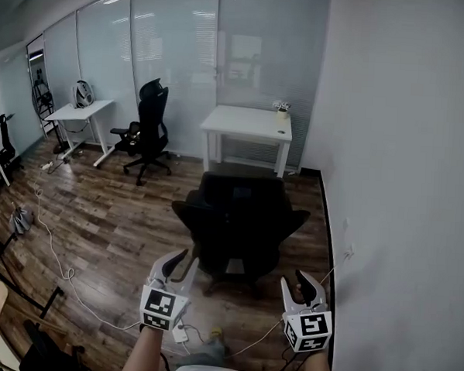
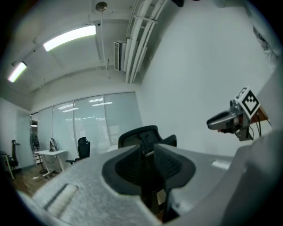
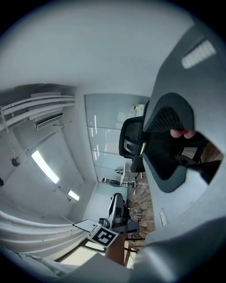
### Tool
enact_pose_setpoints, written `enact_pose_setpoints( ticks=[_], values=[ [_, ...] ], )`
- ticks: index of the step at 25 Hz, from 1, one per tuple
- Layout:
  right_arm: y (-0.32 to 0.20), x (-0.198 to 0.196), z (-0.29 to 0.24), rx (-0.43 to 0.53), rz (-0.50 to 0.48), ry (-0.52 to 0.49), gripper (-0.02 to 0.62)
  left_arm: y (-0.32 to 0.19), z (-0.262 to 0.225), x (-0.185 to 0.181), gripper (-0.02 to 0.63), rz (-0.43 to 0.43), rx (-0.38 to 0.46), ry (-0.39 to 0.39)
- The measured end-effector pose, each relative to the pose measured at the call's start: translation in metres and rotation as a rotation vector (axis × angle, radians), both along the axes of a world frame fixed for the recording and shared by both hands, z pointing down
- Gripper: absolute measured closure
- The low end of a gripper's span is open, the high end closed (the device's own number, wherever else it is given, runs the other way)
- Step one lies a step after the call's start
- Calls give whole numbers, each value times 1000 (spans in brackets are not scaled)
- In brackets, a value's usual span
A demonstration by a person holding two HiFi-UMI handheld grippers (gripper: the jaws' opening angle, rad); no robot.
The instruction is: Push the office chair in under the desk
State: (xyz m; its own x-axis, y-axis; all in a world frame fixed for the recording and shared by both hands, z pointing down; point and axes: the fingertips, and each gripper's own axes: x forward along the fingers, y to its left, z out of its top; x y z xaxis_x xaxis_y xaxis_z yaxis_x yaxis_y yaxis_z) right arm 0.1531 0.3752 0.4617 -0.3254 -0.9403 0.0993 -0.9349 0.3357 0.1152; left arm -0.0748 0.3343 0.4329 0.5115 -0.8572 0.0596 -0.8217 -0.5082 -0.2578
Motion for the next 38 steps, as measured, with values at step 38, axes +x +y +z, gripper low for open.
enact_pose_setpoints(
  ticks=[38],
  values=[
    [-297, -9, 41, -214, -161, 516, 433, -293, 77, 1, 462, 406, -196, -517]
  ],
)
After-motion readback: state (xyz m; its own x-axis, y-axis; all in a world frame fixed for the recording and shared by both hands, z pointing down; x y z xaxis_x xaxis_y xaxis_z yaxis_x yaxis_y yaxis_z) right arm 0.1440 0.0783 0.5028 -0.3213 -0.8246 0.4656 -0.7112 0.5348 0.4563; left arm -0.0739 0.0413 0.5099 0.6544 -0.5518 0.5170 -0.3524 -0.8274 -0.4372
